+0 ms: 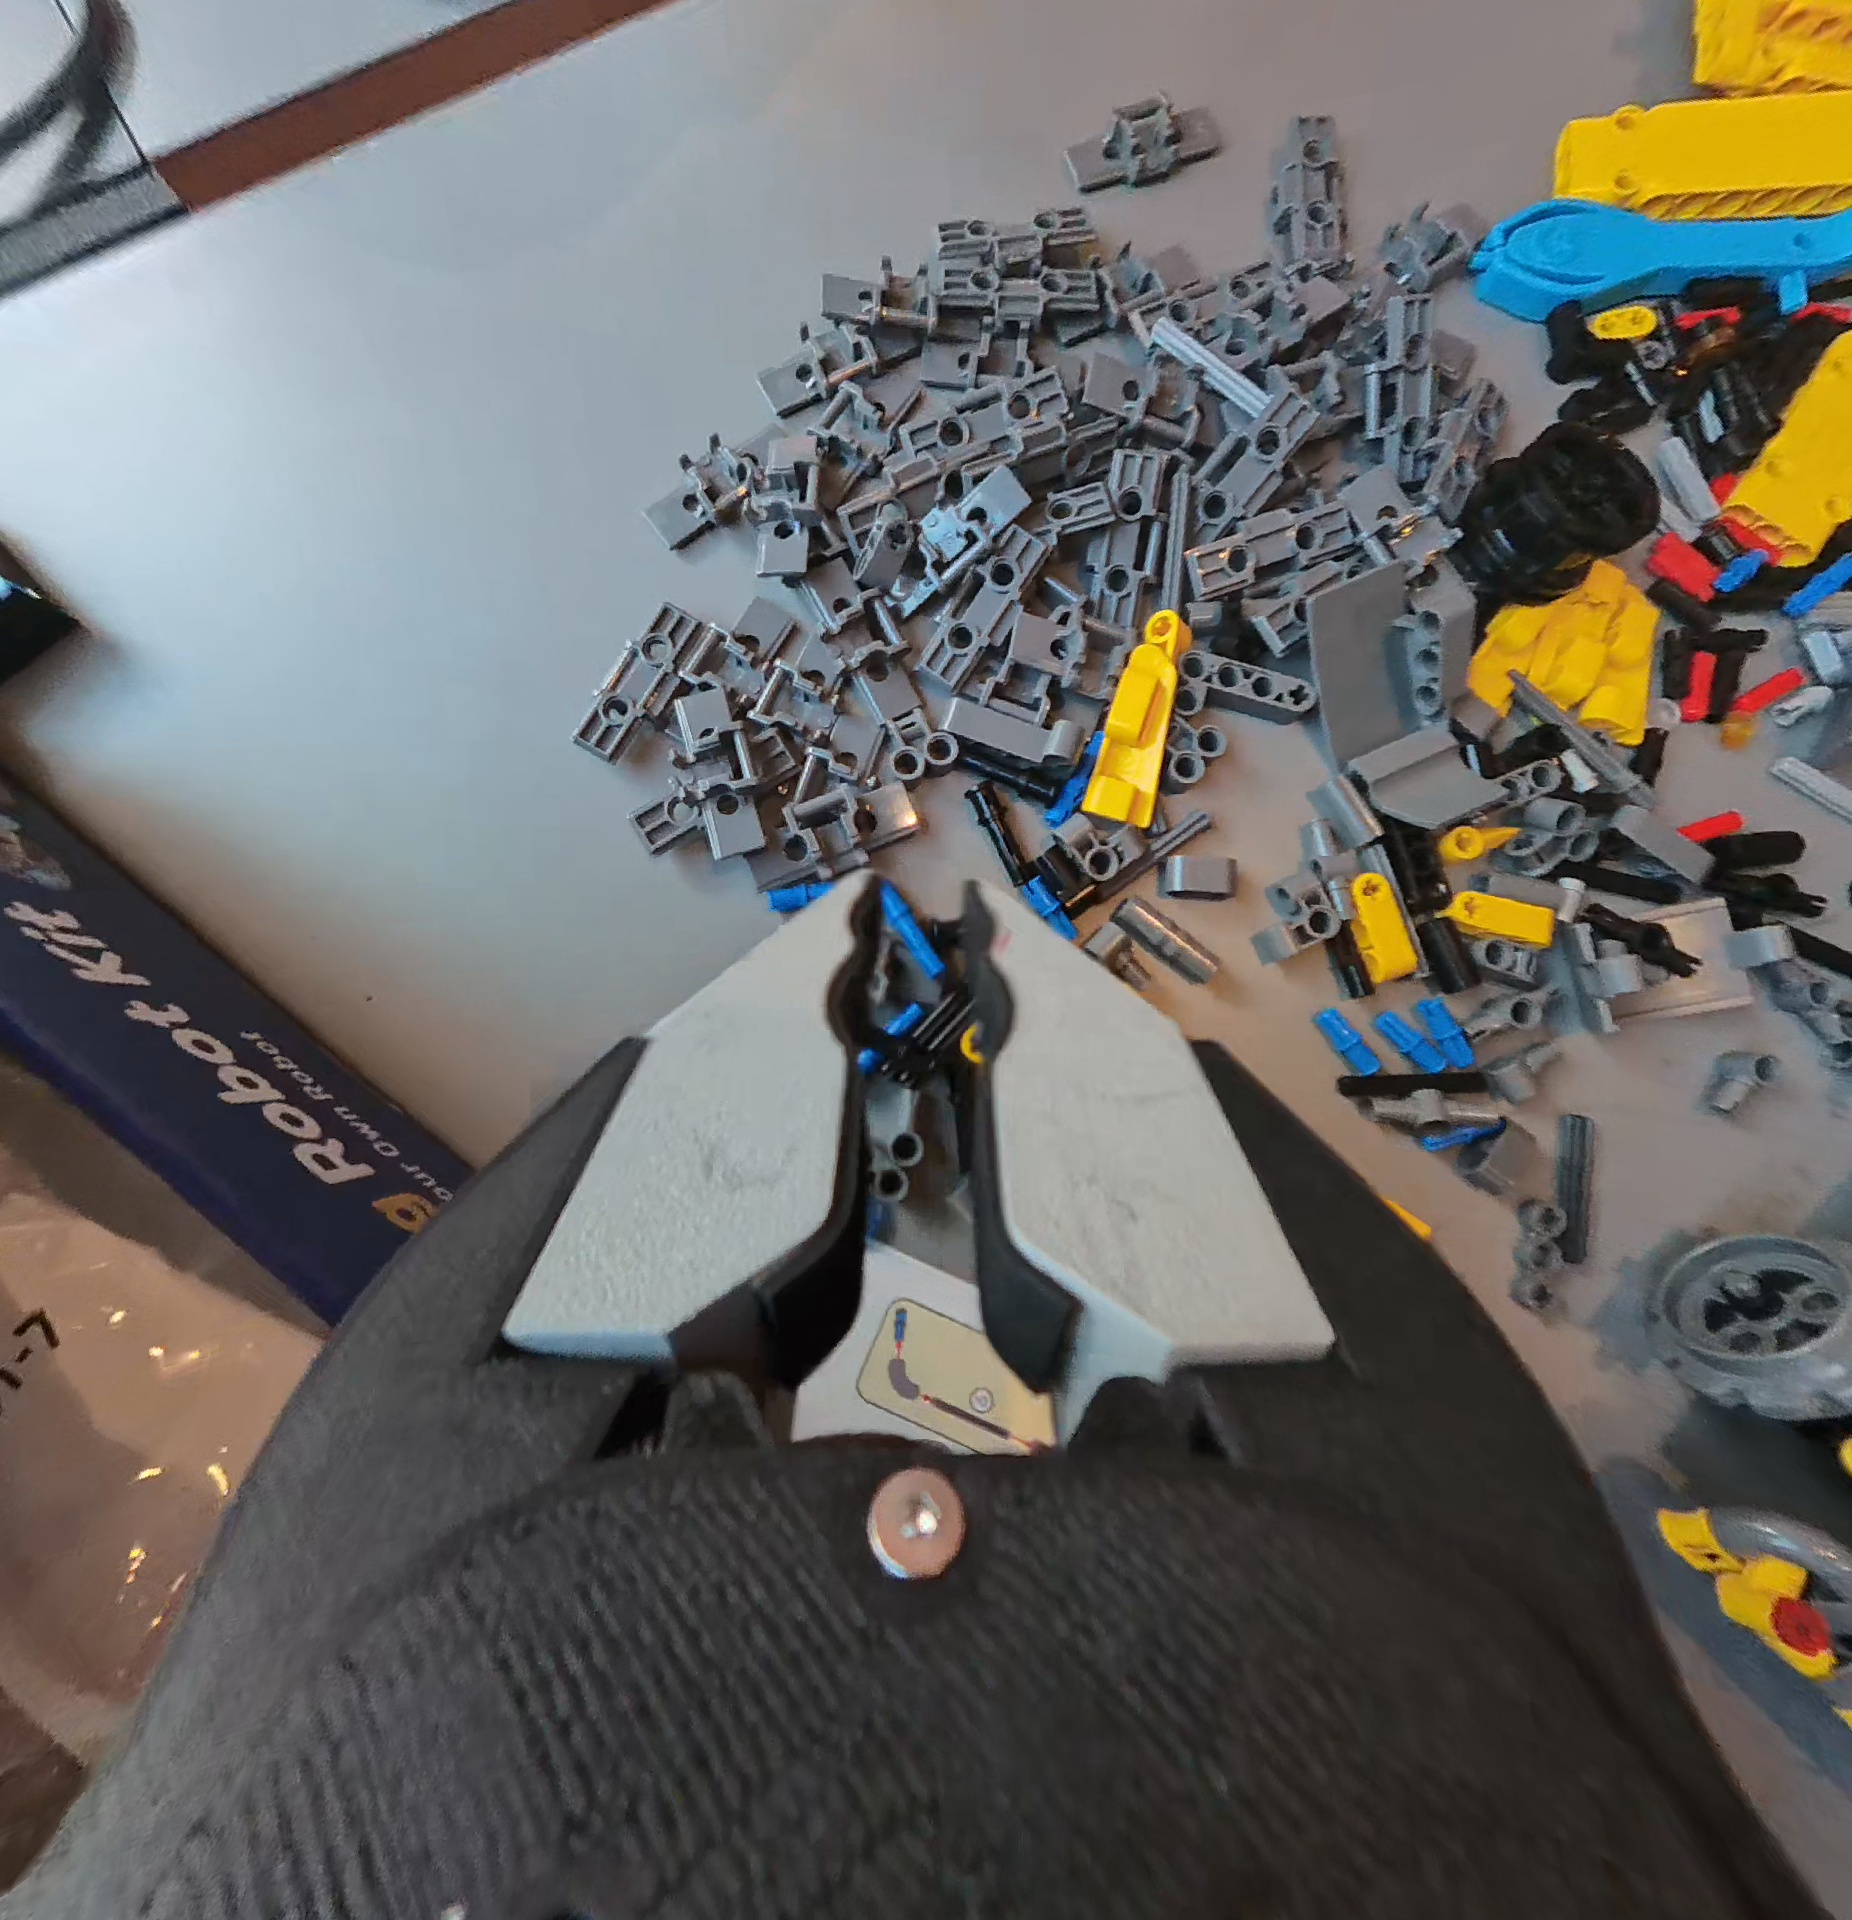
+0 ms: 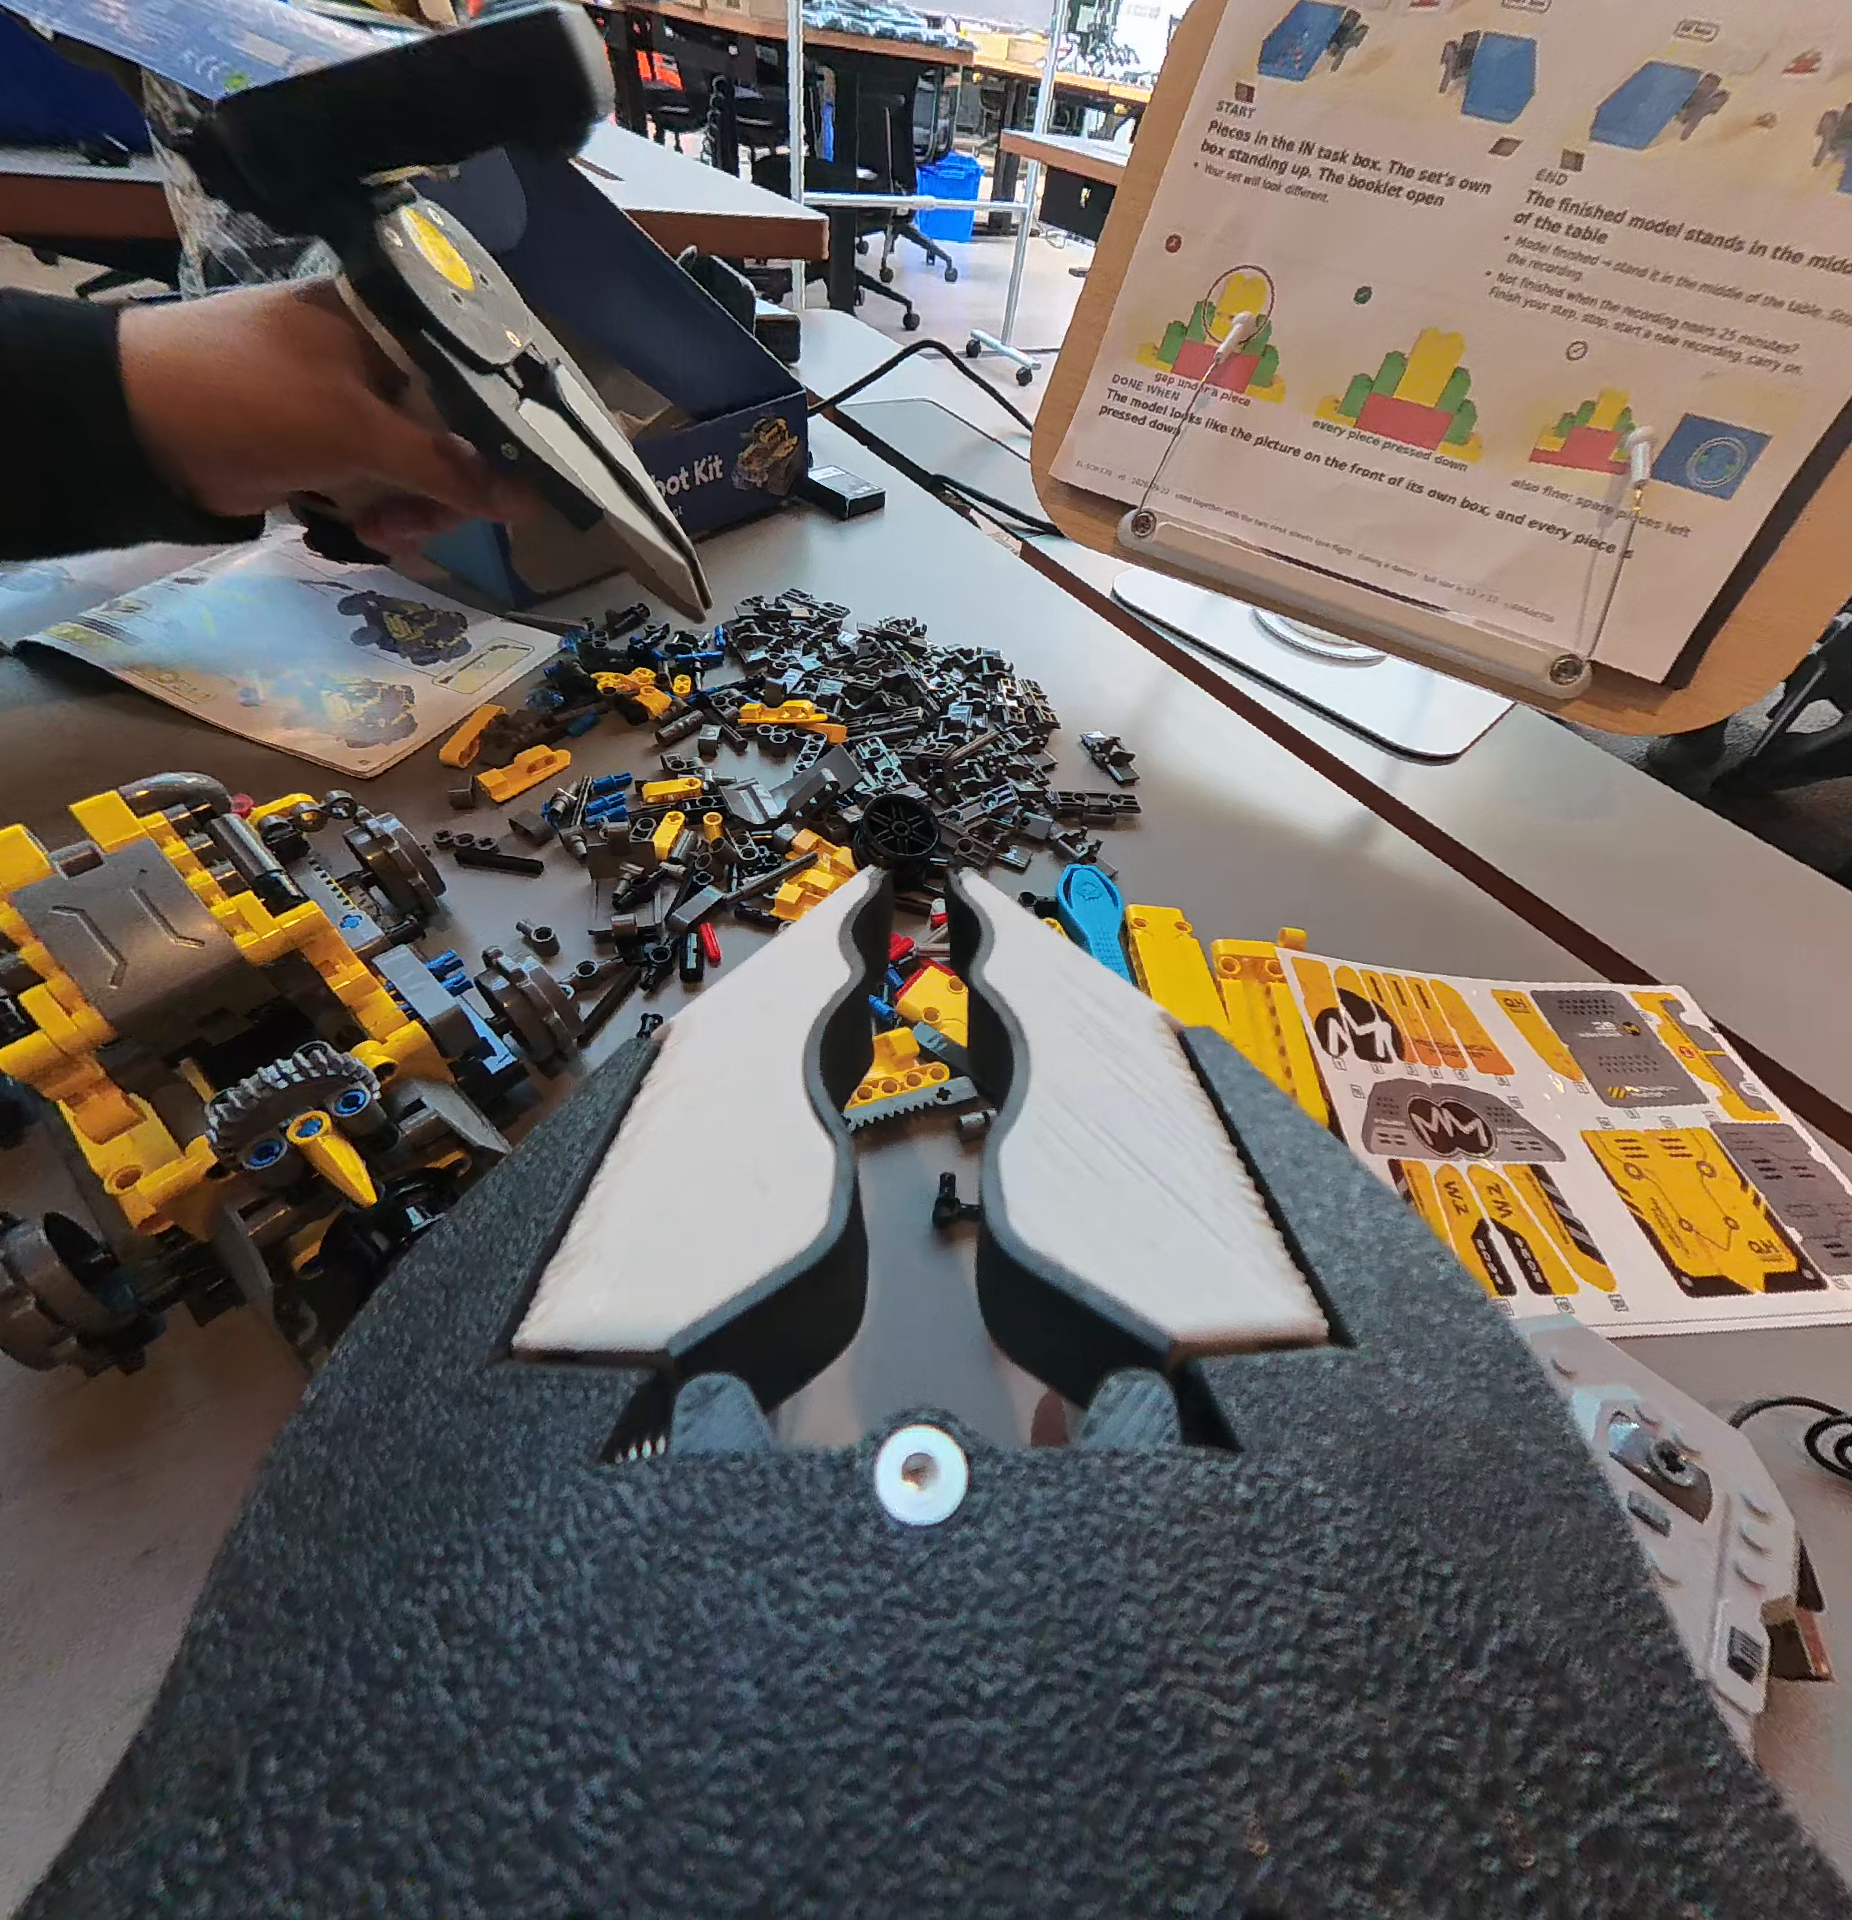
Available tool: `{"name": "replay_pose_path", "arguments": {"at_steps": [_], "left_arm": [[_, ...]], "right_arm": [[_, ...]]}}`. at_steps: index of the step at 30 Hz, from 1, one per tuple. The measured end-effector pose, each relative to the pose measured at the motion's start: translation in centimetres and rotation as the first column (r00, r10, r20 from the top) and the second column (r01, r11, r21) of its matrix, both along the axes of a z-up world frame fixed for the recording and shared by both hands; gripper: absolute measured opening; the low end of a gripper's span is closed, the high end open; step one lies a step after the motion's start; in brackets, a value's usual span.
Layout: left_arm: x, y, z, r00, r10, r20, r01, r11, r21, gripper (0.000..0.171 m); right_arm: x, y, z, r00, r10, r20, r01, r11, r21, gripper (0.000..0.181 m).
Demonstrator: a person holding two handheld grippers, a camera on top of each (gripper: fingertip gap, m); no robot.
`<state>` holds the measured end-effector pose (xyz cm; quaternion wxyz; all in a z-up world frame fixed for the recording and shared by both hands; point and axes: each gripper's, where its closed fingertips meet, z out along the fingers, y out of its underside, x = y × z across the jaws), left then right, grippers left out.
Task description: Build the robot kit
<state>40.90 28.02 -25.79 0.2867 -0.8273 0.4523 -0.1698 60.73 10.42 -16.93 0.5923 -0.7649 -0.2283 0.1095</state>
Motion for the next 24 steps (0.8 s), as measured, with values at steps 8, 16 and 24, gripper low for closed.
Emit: {"name": "replay_pose_path", "arguments": {"at_steps": [8,16,24], "left_arm": [[-0.6,0.4,-2.0,0.993,0.031,-0.113,-0.035,0.999,-0.040,0.011],[-0.3,0.4,-2.7,0.987,0.005,-0.162,-0.015,0.998,-0.059,0.004],[-0.3,0.2,-2.4,0.984,-0.023,-0.177,0.016,0.999,-0.040,0.003]], "right_arm": [[-0.1,-0.1,0.1,1.000,0.003,0.004,-0.003,1.000,0.002,0.010],[-0.1,-0.3,0.4,1.000,0.003,0.003,-0.003,1.000,0.012,0.010],[-0.3,-0.3,0.4,1.000,0.009,0.003,-0.009,1.000,0.010,0.010]]}}
